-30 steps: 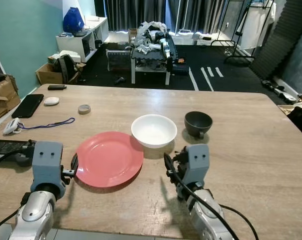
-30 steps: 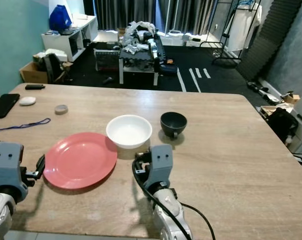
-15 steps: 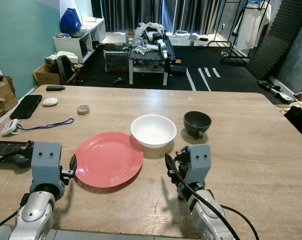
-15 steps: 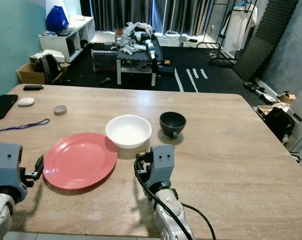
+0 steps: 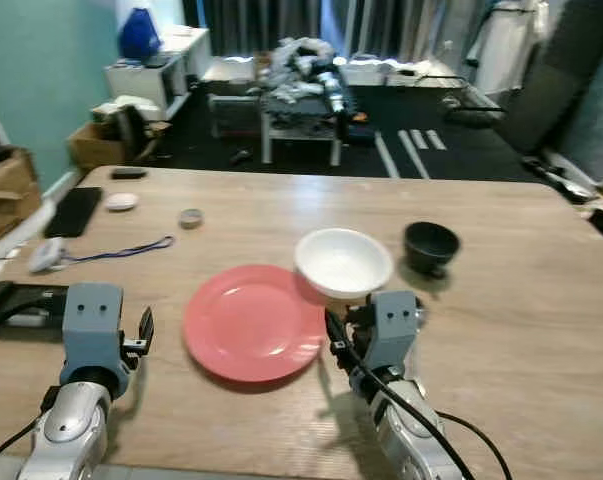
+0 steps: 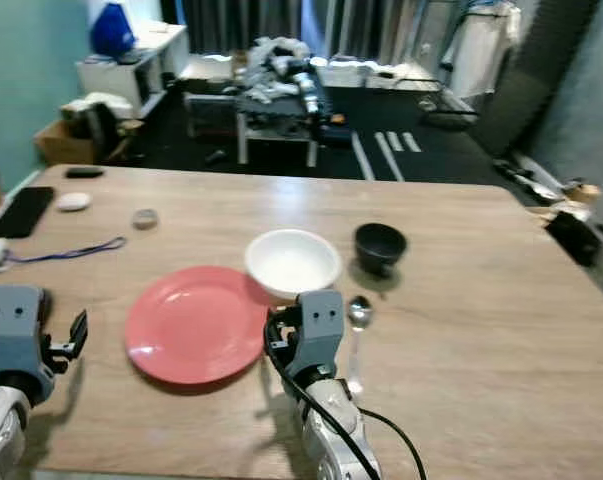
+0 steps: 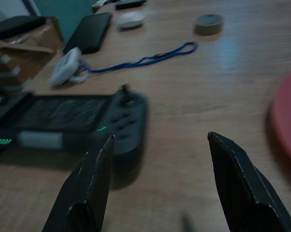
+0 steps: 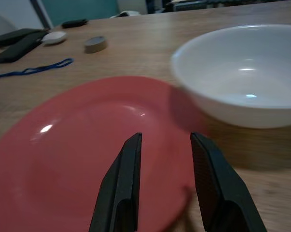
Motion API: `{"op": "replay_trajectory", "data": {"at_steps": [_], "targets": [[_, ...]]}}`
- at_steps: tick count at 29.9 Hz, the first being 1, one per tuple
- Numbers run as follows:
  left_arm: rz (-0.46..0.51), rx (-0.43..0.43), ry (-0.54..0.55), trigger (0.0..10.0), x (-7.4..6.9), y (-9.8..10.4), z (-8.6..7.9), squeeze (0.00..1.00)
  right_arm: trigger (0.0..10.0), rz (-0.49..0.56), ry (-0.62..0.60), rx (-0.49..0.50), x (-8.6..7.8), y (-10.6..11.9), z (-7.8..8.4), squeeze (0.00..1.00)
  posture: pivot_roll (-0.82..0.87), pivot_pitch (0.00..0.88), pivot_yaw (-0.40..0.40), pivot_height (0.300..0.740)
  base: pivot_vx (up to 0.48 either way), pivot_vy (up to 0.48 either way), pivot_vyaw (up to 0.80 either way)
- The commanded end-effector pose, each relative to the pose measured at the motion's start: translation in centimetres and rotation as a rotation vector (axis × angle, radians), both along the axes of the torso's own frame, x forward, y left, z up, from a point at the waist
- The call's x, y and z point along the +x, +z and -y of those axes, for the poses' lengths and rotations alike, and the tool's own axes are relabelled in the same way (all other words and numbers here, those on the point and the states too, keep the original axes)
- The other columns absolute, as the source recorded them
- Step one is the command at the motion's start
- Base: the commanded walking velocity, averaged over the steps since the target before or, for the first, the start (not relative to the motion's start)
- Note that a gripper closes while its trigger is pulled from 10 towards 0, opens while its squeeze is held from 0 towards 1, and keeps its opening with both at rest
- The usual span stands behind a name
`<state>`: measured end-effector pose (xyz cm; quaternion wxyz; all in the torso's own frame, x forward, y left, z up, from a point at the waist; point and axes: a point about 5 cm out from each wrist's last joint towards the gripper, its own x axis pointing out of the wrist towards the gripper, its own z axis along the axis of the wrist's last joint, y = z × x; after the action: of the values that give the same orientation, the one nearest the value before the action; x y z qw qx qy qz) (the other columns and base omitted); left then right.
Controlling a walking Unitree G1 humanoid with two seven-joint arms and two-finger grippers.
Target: Setting the table
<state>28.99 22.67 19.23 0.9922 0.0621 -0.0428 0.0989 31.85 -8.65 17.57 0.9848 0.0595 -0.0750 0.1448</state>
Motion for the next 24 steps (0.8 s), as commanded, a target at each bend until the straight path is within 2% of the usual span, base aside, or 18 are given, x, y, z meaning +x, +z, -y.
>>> {"op": "replay_trajectory", "data": {"at_steps": [1, 4, 21, 24], "targets": [[-0.038, 0.001, 0.017, 10.0, -0.08, -0.91, -0.22, 0.00, 10.0, -0.025, 0.002, 0.004, -0.18, -0.60, 0.12, 0.00, 0.09, 0.144, 0.068, 0.740, 0.000, 0.000, 0.00], [-0.048, 0.016, 0.047, 10.0, -0.01, -1.06, -0.61, 0.00, 10.0, -0.024, 0.004, 0.003, -0.19, -0.60, 0.09, 0.00, 0.09, 0.143, 0.068, 0.740, 0.000, -0.180, 0.00], [-0.052, 0.008, 0.059, 10.0, 0.12, -1.09, -0.87, 0.00, 10.0, -0.022, 0.006, 0.006, -0.25, -0.59, 0.12, 0.00, 0.09, 0.145, 0.070, 0.740, 0.000, -0.450, 0.00], [-0.040, 0.002, 0.063, 10.0, 0.12, -1.01, -0.92, 0.00, 10.0, -0.022, 0.007, 0.007, -0.25, -0.58, 0.10, 0.00, 0.09, 0.145, 0.072, 0.740, 0.000, -0.114, 0.00]]}}
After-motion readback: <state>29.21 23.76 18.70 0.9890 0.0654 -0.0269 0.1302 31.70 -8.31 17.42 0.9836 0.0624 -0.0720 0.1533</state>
